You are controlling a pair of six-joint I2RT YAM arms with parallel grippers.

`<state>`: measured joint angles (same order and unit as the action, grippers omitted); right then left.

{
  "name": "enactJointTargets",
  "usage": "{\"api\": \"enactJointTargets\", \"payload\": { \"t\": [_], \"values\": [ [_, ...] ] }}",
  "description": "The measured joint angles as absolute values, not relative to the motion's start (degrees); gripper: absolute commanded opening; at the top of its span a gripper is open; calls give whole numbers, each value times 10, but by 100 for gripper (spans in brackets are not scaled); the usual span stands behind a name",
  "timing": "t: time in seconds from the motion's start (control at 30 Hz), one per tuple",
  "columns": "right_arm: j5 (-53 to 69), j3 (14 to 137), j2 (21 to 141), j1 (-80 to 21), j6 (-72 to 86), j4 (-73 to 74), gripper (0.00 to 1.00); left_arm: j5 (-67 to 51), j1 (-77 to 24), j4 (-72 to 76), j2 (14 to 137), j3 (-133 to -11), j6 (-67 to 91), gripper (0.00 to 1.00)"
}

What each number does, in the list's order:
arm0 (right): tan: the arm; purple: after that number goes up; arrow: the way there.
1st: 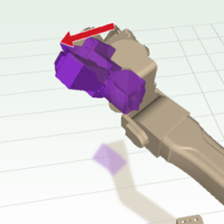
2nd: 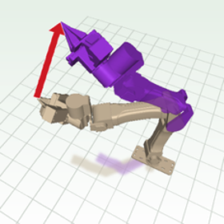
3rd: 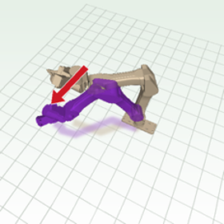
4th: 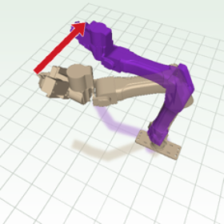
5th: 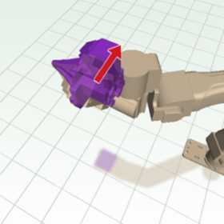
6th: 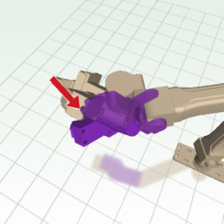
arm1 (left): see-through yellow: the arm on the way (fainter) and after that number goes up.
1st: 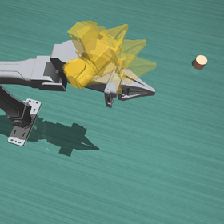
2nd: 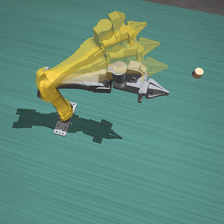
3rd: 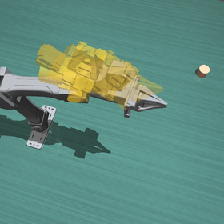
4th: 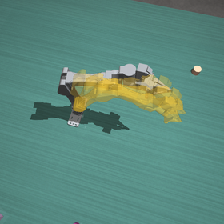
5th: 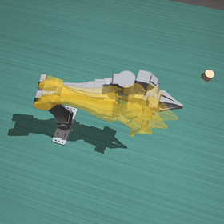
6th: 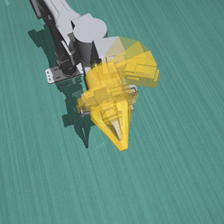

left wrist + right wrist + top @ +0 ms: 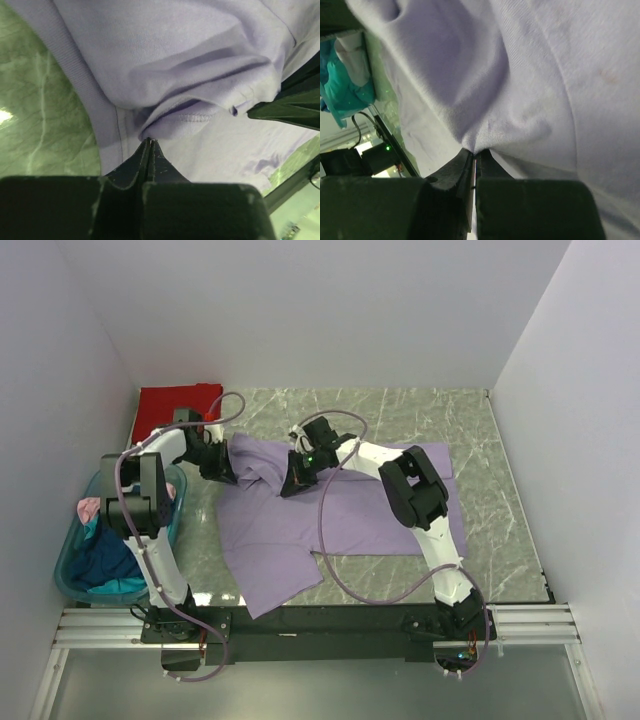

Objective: Fold and stack the t-shirts
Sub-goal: Fold the tshirt

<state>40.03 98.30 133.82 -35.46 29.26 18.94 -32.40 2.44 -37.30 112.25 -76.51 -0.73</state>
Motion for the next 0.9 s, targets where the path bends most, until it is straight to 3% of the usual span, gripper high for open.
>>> {"api": "enactJointTargets", "payload": {
  "t": [0.33, 0.37, 0.4, 0.43, 0.5, 0.57, 0.9],
  "values": [
    [402, 980, 1317, -345, 275, 206, 0, -311, 30, -375, 1086, -765, -25, 1],
    [402, 978, 1316, -344, 274, 207, 0, -310, 30, -376, 1085, -765, -26, 6],
    [402, 976, 1315, -343, 273, 209, 0, -307, 31, -376, 1086, -765, -26, 24],
    [402, 974, 1314, -343, 272, 209, 0, -305, 31, -375, 1086, -765, -30, 31],
    [403, 974, 1314, -341, 271, 213, 0, -303, 32, -376, 1086, -765, -31, 44],
    [404, 974, 1314, -341, 271, 216, 0, -303, 32, -374, 1086, -764, -31, 47],
    [406, 974, 1314, -338, 271, 220, 0, -304, 24, -363, 1116, -758, -34, 41]
  ]
}}
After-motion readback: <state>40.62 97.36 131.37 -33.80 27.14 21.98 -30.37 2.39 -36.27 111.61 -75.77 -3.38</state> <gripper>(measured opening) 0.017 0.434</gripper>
